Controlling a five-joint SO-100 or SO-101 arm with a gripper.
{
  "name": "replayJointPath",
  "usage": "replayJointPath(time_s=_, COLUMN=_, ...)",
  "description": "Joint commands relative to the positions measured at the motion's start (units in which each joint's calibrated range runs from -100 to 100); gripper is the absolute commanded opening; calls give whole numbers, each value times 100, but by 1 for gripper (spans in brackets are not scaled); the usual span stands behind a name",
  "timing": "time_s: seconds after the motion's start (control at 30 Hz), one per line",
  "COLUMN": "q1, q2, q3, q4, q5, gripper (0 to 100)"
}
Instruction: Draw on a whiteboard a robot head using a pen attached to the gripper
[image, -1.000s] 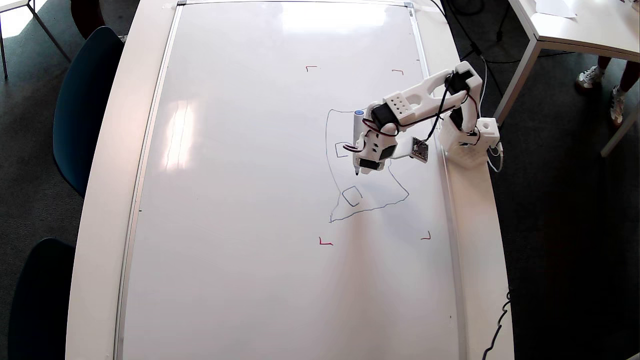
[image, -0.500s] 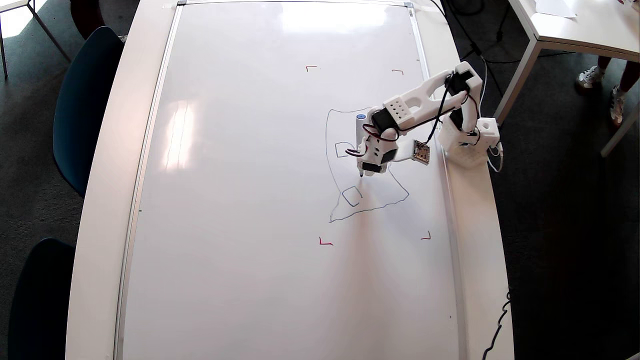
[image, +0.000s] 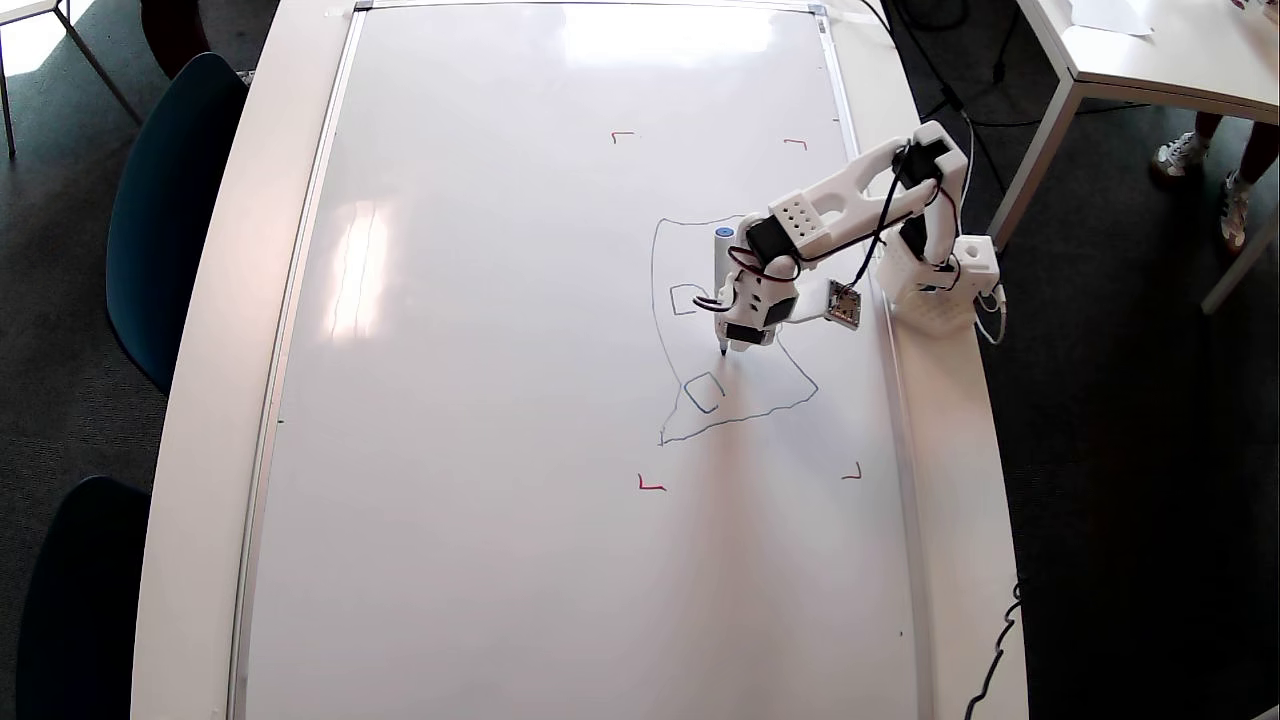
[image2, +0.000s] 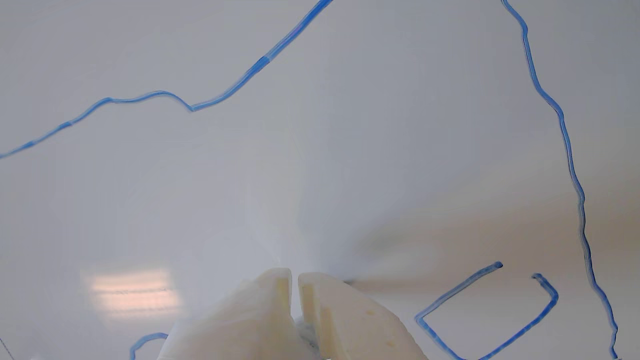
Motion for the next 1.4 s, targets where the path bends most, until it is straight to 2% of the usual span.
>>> replayJointPath(time_s=0.0, q1=104, q2=-37, q3=19, q4=-85, q5=29, gripper=1)
replayJointPath(time_s=0.43, q1=687, q2=-214, q3=10, q4=-6, q5=364, gripper=1)
replayJointPath(time_s=1.1, q1=399, q2=-1074, q3=1245, q4=272, q5=460, gripper=1)
replayJointPath(time_s=1.37, q1=156, q2=-1133, q3=1182, q4=185, q5=406, gripper=1)
